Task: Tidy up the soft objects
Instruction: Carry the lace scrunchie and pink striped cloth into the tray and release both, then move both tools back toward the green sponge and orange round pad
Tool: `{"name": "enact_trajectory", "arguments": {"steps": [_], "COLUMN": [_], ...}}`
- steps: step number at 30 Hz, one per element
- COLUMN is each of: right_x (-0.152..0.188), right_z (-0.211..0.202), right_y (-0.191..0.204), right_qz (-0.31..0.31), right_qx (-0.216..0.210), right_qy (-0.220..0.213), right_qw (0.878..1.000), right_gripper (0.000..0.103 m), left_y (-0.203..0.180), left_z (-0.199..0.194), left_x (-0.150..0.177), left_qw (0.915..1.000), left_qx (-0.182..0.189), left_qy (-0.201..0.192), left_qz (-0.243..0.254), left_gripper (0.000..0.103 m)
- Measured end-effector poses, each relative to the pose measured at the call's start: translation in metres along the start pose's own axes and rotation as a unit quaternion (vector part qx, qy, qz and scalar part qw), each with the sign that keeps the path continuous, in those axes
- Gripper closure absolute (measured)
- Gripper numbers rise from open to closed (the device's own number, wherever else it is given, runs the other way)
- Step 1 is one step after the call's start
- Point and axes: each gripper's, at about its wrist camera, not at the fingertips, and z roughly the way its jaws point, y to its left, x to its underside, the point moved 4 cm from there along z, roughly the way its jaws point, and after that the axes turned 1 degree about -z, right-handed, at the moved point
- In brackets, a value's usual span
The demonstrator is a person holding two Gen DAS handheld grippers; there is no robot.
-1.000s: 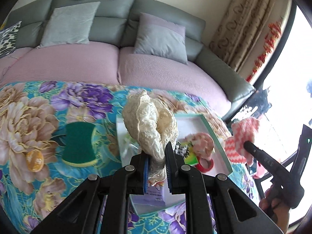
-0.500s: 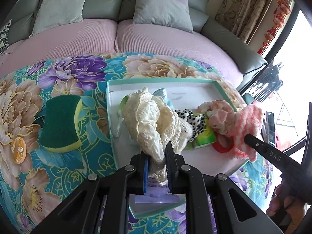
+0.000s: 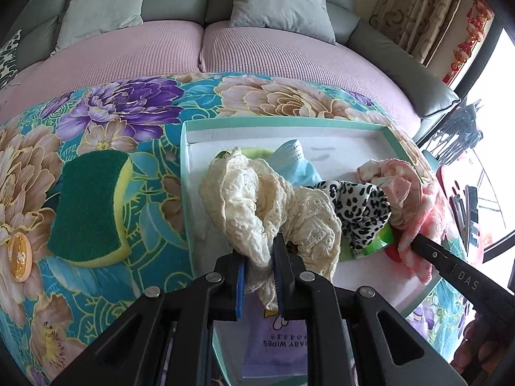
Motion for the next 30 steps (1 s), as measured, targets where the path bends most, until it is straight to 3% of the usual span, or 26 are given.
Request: {"name": "enact_trajectory", "arguments": {"steps": [20, 23, 27, 30], "right_x": [-0.012, -0.012, -0.011, -0.009], "right_z": [0.002, -0.001, -0.005, -0.005], "right_y": [0.01, 0.011, 0.012, 0.013], "right_qz": [-0.011, -0.013, -0.014, -0.015], "right_qx": [-0.005, -0.005, -0.002, -0.001], "right_qy": [-0.025, -0.025, -0.025, -0.019], "right_qw": [1.0, 1.0, 1.0, 1.0], "right_gripper": [0.085, 0.073, 0.045, 0.045], "left_y": [0.003, 0.001, 0.001, -0.001], "left_z": [0.007, 0.001, -0.007, -0.014], "left_x": [-0.008, -0.009, -0.011, -0.011], "left_qw": [0.9999, 0.9999, 1.0, 1.0], "left_qx": [-0.01, -0.013, -0.007, -0.003], "left_qy": [-0.005, -0.004, -0.001, -0.005], "left_qz": [0.005, 0.008, 0.004, 0.004], "left_gripper": [0.083, 0.075, 0.065, 0.063]}}
